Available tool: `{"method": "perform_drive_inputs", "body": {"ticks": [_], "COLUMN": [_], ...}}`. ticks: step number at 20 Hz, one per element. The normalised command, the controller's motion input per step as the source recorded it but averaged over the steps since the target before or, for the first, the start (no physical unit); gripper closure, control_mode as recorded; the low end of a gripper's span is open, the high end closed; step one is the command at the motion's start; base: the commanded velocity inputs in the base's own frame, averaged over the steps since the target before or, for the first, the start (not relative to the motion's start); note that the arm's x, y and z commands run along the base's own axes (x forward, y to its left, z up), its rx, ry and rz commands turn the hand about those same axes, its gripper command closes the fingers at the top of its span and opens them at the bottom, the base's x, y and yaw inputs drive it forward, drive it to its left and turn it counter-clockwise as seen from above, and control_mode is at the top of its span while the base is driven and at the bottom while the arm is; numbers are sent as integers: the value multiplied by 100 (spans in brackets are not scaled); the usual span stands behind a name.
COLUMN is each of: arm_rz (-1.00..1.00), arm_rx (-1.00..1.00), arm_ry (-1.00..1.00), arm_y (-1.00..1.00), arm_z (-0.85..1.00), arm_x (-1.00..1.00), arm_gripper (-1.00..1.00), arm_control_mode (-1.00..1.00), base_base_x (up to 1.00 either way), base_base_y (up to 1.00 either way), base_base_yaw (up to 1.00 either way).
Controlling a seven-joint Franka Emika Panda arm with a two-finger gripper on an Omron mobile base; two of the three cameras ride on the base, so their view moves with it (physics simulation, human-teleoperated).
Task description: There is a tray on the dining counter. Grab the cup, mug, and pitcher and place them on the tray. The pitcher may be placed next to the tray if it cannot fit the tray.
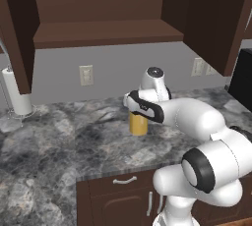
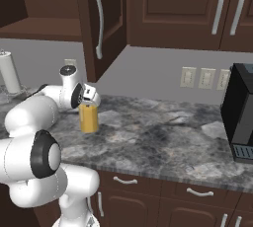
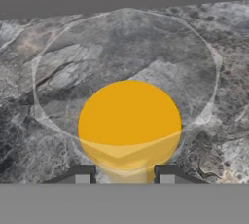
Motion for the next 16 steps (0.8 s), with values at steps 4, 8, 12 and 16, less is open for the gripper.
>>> {"method": "perform_drive_inputs", "body": {"ticks": [4, 8, 12, 16], "arm_rz": [1, 3, 6, 6], "arm_rx": [0, 0, 0, 0], "arm_ry": [0, -6, -14, -16], "arm_y": [0, -6, -12, -2], "arm_z": [0, 19, 34, 28], "arm_x": [0, -10, -23, -39], "arm_gripper": [100, 100, 100, 100], "arm_control_mode": [-100, -100, -100, -100], "base_base_x": [0, 0, 0, 0], "base_base_y": [0, 0, 0, 0], "base_base_yaw": [0, 0, 0, 0]}}
